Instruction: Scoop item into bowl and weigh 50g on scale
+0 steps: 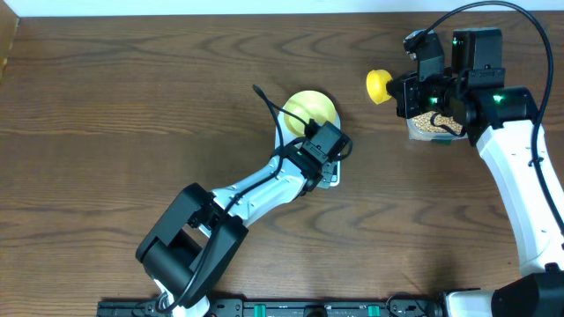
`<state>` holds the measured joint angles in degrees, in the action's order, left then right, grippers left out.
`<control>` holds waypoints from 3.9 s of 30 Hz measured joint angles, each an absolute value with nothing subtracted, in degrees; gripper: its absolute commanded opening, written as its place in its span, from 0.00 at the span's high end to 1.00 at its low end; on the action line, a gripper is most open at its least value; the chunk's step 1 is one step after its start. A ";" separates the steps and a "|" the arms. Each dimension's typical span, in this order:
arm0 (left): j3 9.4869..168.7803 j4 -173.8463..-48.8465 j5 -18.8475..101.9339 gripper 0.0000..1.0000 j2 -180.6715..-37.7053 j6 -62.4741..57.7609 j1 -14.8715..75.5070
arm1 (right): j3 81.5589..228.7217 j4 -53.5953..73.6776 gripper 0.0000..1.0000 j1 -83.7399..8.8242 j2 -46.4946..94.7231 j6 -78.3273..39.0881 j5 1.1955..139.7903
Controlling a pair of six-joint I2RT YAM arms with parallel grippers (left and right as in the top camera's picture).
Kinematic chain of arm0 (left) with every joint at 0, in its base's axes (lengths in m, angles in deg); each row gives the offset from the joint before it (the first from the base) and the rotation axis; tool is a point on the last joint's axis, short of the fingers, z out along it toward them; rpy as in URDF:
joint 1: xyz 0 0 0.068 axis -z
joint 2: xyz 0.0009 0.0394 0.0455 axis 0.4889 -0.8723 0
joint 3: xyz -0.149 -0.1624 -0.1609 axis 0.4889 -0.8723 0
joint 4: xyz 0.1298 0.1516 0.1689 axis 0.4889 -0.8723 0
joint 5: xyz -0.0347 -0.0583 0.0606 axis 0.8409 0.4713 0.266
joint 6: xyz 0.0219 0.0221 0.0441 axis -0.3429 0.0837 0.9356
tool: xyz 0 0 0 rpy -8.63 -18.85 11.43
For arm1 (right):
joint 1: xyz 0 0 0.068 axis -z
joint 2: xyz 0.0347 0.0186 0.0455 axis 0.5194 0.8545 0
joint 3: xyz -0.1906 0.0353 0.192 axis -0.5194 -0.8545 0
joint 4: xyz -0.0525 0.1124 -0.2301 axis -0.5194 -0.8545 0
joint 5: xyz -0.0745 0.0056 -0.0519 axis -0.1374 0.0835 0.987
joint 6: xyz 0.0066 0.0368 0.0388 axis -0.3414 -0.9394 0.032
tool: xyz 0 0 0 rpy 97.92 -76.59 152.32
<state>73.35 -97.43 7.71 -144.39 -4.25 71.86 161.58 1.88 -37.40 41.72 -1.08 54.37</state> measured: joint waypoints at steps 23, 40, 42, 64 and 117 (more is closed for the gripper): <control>73.35 -97.76 8.06 0.92 -144.54 -5.12 71.86 | 161.58 1.88 0.99 -36.33 41.72 -1.04 54.57; 74.07 -97.92 8.04 0.92 -145.35 -5.17 72.25 | 161.58 1.77 0.99 -36.33 41.72 -1.04 54.57; 74.12 -97.98 8.01 0.92 -145.35 -5.17 72.25 | 161.58 1.72 0.99 -36.33 41.72 -1.04 54.57; 74.64 -99.53 7.91 0.92 -145.50 -8.16 72.45 | 161.58 1.51 0.99 -36.33 41.72 -1.04 54.57; 74.90 -101.17 0.50 0.92 -145.88 -12.84 74.87 | 161.58 1.48 0.99 -36.33 41.72 -1.04 54.59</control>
<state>74.90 -101.17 0.50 -145.88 -12.84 74.87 161.58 1.48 -36.33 41.72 -1.04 54.59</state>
